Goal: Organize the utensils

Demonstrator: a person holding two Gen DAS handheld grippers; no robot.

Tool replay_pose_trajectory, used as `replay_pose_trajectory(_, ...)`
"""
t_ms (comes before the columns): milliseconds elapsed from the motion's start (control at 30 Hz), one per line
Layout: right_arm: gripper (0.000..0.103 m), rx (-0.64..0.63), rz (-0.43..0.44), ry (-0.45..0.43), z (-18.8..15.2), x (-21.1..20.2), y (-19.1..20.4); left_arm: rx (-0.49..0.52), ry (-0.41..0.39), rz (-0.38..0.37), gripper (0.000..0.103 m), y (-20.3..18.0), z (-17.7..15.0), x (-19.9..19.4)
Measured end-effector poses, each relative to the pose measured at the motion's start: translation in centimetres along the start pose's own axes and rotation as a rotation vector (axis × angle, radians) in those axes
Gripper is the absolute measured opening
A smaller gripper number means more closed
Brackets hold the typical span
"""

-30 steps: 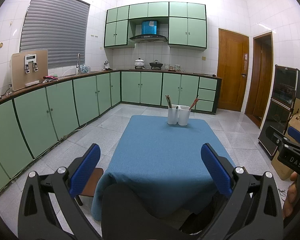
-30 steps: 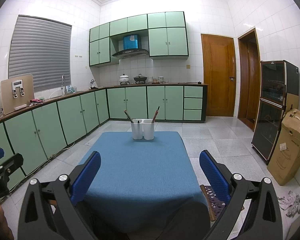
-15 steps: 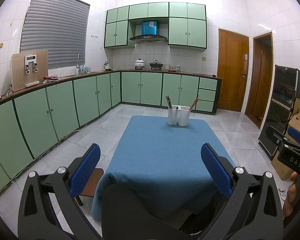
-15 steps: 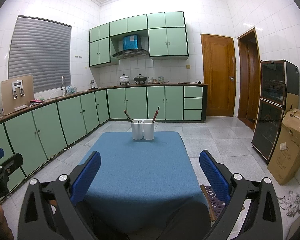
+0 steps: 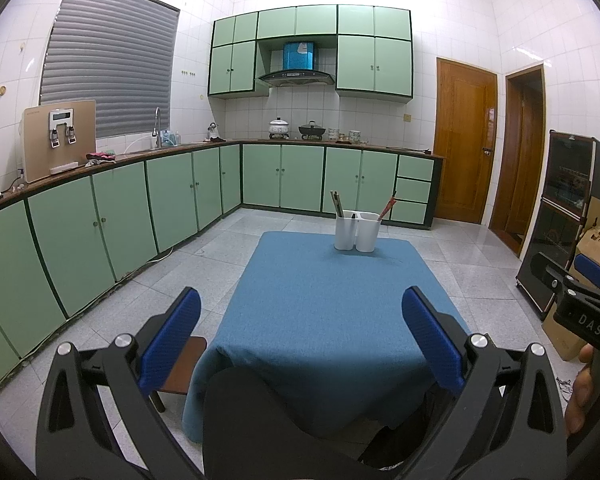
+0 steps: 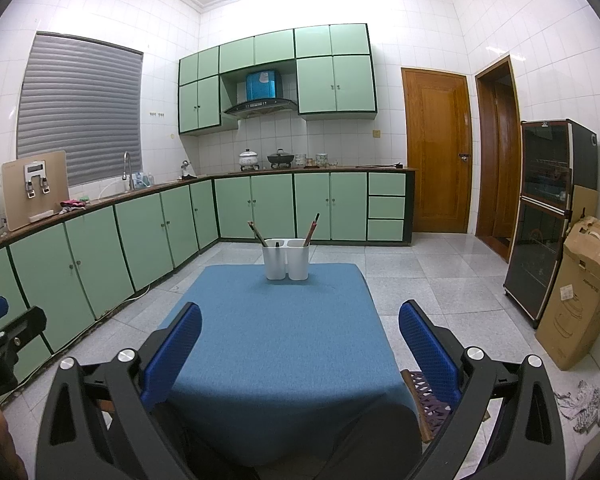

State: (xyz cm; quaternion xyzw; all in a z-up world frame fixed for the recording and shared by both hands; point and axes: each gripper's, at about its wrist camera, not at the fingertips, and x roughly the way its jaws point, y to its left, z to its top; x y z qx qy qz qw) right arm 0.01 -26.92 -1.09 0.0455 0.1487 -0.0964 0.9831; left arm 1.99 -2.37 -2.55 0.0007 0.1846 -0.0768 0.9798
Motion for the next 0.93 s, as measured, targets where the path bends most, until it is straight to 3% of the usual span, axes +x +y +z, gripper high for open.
replay_pose_trajectory(933, 0.097, 0.0, 0.0, -0.004, -0.02, -0.11, -0.06, 0.003, -0.006, 0.007, 0.098, -0.5, 0.49, -0.58)
